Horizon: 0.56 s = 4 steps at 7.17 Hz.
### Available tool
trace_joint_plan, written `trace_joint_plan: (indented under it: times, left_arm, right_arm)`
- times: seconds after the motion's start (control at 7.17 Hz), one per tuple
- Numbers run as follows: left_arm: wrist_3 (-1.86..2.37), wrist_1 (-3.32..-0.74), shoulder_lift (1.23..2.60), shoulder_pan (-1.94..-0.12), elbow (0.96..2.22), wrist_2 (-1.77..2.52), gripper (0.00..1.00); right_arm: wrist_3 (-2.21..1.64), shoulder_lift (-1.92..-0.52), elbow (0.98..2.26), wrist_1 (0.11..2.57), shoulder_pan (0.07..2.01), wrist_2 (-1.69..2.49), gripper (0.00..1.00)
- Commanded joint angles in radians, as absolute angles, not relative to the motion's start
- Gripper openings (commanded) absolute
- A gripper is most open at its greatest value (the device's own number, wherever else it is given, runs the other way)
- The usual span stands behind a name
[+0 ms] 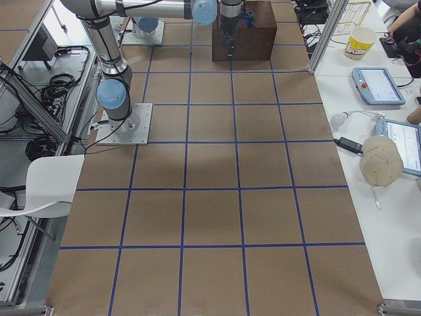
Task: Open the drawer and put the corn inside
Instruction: 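Pull the drawer handle outward with the left gripper, opening the drawer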
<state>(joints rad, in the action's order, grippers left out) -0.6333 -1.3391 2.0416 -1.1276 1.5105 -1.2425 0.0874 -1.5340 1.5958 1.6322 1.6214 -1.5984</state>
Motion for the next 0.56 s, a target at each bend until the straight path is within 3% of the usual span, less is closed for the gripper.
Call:
trace_joint_plan:
  times: [0.0, 0.42]
  left_arm:
    - [-0.652, -1.336, 2.042, -1.126, 1.497, -1.255, 1.0]
    - [-0.657, -1.353, 2.057, -1.126, 1.46, -1.272, 1.0]
  right_arm:
    - [0.087, -1.534, 1.595, 1.632, 1.618, -1.598, 1.0]
    - [0.087, -1.534, 1.595, 1.632, 1.621, -1.598, 1.0]
